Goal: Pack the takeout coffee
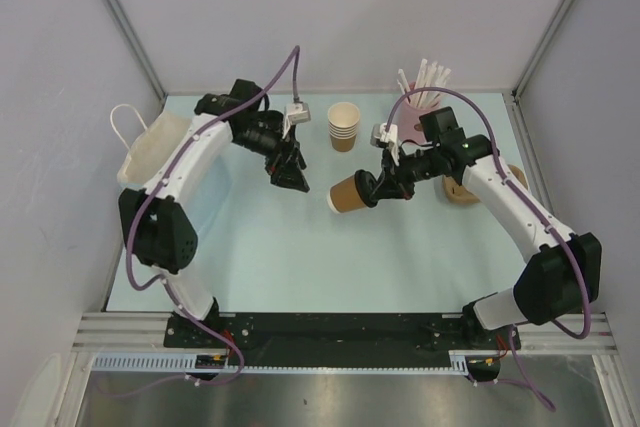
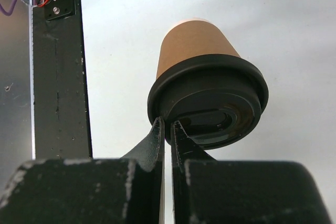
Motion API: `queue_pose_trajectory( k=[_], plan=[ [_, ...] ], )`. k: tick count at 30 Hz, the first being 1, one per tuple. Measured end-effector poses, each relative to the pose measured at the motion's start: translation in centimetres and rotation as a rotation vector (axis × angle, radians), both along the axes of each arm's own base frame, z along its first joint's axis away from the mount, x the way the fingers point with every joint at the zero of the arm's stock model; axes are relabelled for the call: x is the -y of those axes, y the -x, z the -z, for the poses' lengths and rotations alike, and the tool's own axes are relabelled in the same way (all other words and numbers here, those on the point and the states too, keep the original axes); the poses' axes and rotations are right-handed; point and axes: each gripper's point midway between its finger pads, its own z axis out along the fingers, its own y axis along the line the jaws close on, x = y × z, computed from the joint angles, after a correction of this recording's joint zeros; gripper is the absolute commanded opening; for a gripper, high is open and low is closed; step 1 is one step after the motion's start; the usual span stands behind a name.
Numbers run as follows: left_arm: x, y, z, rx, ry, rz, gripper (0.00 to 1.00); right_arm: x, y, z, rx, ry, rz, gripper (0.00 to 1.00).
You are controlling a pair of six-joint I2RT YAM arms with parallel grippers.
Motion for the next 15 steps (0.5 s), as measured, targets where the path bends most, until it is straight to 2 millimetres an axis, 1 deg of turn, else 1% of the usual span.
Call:
queue_pose_trajectory(
  k=[3, 5, 6, 7, 10, 12, 14, 15],
  plan=[
    [-0.7, -0.8, -0.5, 0.071, -0.034, -0.079, 1.00, 0.2, -0.2, -0.1, -0.003, -0.002, 0.012, 0.00],
    [-1.9, -1.8, -1.2, 0.156, -0.074, -0.174, 1.00, 0.5, -0.4, -0.1, -0.006, -0.002, 0.023, 0.00],
    [-2.9, -2.4, -1.8, 0.214, -0.104, -0.238, 1.00, 0.6, -0.4, -0.1, -0.006, -0.002, 0.027, 0.00],
    [-3.8, -3.0, -2.9, 0.283, -0.122, -0.301, 1.00, 0.6, -0.5, -0.1, -0.006, -0.001, 0.029, 0.00],
    [-6.9, -4.5, -7.4, 0.499, -0.163, -0.503, 1.00, 0.8, -0.6, -0.1, -0.006, -0.001, 0.034, 0.00],
    [-8.9, -4.8, -10.7, 0.620, -0.168, -0.631, 1.00, 0.8, -0.6, -0.1, -0.006, -0.001, 0.034, 0.00],
    [-10.5, -4.8, -12.9, 0.696, -0.170, -0.729, 0.99, 0.8, -0.7, -0.1, -0.005, 0.001, 0.036, 0.00],
    [-11.5, -4.8, -13.7, 0.725, -0.179, -0.783, 1.00, 0.8, -0.7, 0.0, -0.005, 0.002, 0.037, 0.00]
  ],
)
